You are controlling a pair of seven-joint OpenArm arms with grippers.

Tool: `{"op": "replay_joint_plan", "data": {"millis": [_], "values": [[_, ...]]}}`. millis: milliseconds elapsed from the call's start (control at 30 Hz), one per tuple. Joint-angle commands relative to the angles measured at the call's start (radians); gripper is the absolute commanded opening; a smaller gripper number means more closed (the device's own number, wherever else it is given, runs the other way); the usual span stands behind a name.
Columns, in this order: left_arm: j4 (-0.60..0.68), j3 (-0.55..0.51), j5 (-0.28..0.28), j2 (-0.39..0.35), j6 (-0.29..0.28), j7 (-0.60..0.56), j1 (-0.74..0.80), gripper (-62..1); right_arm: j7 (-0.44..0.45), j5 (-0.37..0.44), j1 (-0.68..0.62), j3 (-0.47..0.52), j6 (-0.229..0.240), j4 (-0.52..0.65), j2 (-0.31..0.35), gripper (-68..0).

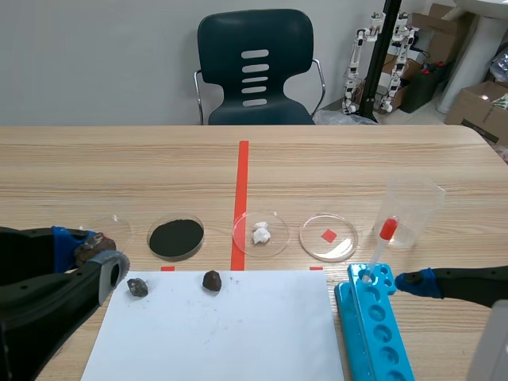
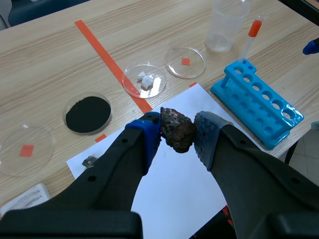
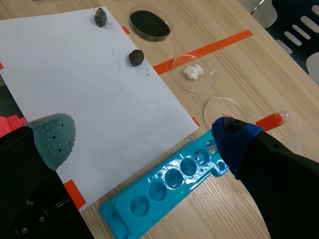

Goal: Put the right mineral back

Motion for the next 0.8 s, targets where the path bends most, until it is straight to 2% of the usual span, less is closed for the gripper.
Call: {"op": "replay_joint_plan", "data": {"millis": [0,700,767], "values": [[0.013,0.006,-0.003,0.008,0.002,-0.014,-0.006,-47.9,0.015,0.01,0.0,0.003,-0.005,0.027,0.0,-10.6],[0.01,0.006,-0.002,0.008,0.002,-0.013,-0.006,-47.9,0.015,0.01,0.0,0.003,-0.005,0.027,0.0,-10.6],[0.01,0.008,0.021,0.008,0.002,-0.013,-0.006,-47.9,0.015,0.01,0.0,0.003,-0.005,0.027,0.0,-10.6]]}}
